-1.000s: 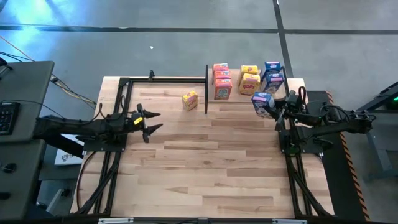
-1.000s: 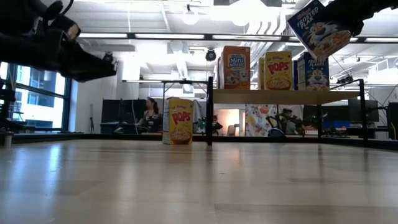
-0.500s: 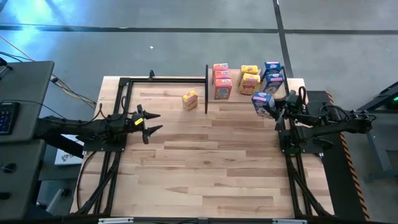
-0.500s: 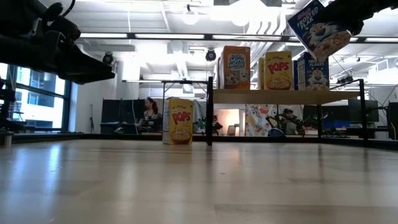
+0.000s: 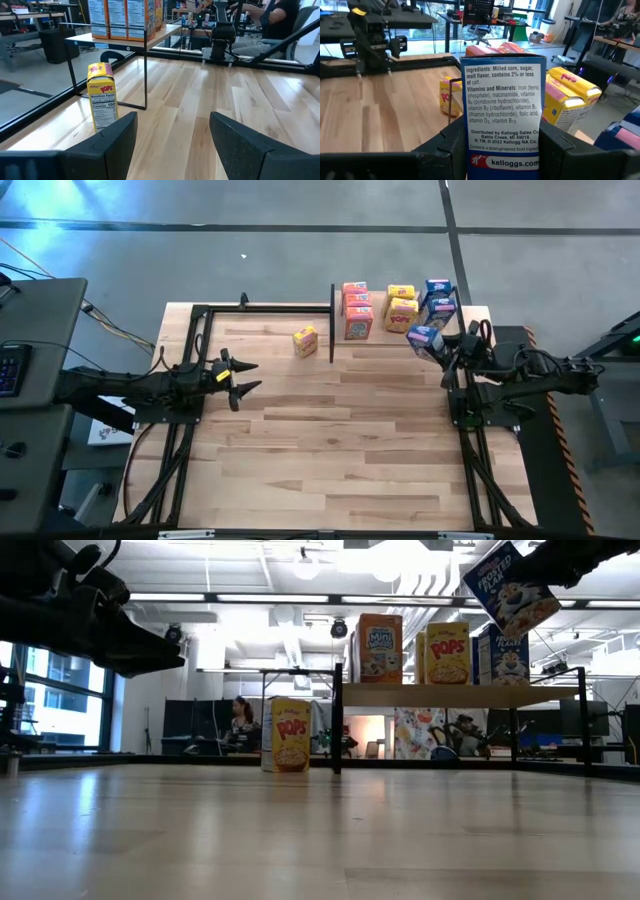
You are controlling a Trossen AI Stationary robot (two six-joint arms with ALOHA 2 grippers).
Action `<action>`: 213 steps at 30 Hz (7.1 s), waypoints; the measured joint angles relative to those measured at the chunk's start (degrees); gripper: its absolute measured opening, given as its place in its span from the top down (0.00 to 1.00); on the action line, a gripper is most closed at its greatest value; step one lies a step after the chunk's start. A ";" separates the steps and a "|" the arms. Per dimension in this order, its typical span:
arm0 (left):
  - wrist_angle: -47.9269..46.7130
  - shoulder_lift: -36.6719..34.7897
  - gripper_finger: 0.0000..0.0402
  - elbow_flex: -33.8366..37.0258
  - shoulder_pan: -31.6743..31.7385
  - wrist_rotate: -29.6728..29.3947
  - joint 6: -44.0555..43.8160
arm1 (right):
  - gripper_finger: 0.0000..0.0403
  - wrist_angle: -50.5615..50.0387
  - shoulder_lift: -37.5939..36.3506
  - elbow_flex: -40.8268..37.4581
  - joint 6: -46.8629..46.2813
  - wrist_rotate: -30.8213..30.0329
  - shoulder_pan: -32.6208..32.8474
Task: Stack cereal on shelf
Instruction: Put the blue cereal box on the shelf aligned with the other blue cereal boxes
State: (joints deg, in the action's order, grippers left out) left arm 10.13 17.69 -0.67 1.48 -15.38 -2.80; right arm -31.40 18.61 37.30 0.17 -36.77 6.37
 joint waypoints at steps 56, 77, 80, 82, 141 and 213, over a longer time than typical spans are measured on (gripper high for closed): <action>0.00 0.01 0.40 -0.02 0.00 -0.04 -0.04 | 0.62 16.11 -11.28 -16.66 -1.61 -17.12 -0.02; 0.00 0.00 0.40 -0.04 0.00 -0.02 -0.03 | 0.62 33.66 -11.30 -27.91 5.88 -24.54 0.00; 0.00 0.00 0.40 -0.04 0.00 -0.04 -0.03 | 0.62 33.80 -11.32 -27.93 6.16 -25.09 0.02; 0.00 0.01 0.40 -0.04 0.00 -0.03 -0.03 | 0.62 34.53 -11.28 -27.98 7.25 -25.22 0.00; -0.02 0.02 0.40 -0.04 0.00 -0.02 -0.03 | 0.52 37.30 -11.10 -28.81 13.35 -29.88 -0.02; -0.02 0.01 0.40 -0.04 0.00 -0.04 -0.03 | 0.63 29.28 11.22 -28.81 -15.77 7.00 2.36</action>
State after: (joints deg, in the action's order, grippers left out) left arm 10.11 17.71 -0.71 1.48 -15.42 -2.83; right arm -2.12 29.83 8.49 -15.60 -29.77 8.73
